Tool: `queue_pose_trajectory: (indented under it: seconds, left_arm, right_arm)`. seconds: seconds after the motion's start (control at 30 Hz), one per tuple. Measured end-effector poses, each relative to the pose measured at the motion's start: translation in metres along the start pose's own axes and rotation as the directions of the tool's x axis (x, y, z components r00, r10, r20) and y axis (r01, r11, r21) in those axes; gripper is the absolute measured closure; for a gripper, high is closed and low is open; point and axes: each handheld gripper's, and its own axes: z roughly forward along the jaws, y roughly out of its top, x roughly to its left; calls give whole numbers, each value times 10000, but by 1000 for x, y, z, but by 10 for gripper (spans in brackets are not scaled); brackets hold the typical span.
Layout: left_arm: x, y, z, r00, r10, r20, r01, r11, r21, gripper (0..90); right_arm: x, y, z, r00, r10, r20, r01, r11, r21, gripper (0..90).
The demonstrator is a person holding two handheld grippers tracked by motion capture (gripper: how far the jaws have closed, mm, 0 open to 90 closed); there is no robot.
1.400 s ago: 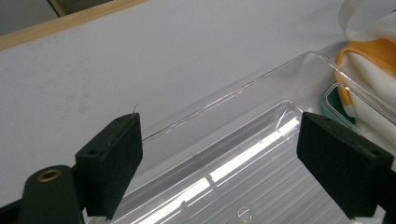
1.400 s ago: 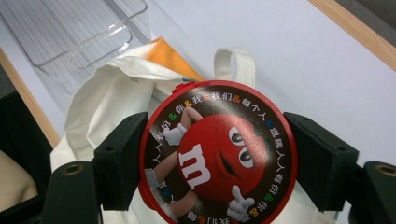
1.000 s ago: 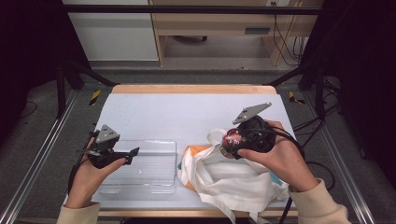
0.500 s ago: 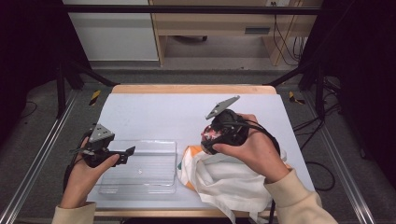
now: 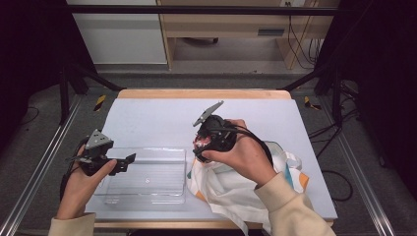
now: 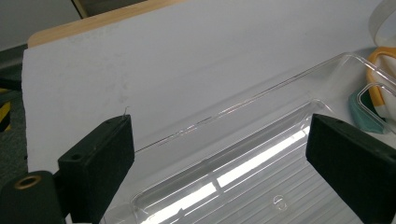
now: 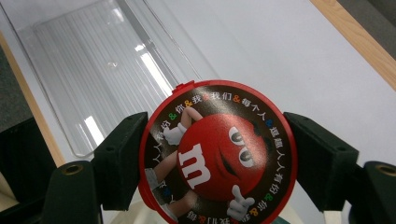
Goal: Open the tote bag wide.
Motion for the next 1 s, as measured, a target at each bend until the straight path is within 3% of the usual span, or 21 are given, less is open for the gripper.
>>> queue_pose_trajectory:
  seconds: [0.37,1.0]
  left_arm:
    - [10,-4,-5,9997,-243,0,243,9997,-95,79]
    - [16,-6,-9,9996,-270,-19,270,9996,-17,80]
  right_arm:
    - [7,14,19,9996,-16,-285,14,10000,-75,258]
    - [13,29,32,9990,-56,-451,50,9999,-140,258]
